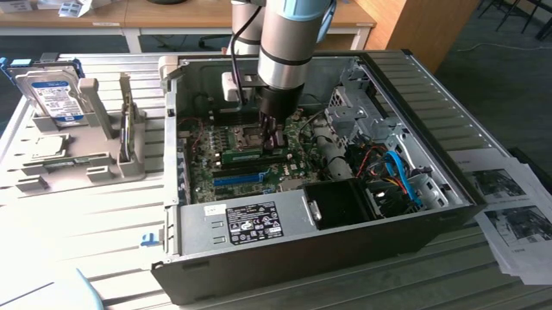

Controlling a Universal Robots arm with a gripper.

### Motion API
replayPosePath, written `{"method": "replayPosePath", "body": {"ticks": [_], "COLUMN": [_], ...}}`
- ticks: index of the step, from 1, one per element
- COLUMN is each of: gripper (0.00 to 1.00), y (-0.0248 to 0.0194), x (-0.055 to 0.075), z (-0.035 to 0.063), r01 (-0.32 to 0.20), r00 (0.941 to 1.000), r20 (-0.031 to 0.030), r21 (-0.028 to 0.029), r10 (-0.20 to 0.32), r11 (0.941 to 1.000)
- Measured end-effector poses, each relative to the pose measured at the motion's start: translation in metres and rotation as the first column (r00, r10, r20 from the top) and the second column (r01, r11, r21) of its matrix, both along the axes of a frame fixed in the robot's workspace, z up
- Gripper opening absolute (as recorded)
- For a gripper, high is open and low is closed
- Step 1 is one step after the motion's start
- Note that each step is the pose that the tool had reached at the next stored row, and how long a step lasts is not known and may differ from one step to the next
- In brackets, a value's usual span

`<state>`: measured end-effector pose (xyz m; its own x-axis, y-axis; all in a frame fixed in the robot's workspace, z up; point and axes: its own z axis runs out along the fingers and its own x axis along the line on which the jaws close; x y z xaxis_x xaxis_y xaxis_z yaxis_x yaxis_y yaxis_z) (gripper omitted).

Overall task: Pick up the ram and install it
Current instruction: 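Insert the ram into the slot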

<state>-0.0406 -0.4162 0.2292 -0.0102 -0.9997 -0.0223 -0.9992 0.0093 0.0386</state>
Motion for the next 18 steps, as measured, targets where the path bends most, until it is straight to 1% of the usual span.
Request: {"method": "replayPosePath", "body": {"ticks": [12, 18], "gripper": [0.11, 0.11], "y": [0.0000, 0.0000], "x": [-0.0004, -0.0005], "z": [-0.0001, -0.0019], "r01": [0.001, 0.001], "r00": [1.0000, 1.0000], "r20": [0.0000, 0.0000], "r21": [0.0000, -0.0001], "r10": [-0.001, -0.001], "r11": [1.0000, 1.0000]}}
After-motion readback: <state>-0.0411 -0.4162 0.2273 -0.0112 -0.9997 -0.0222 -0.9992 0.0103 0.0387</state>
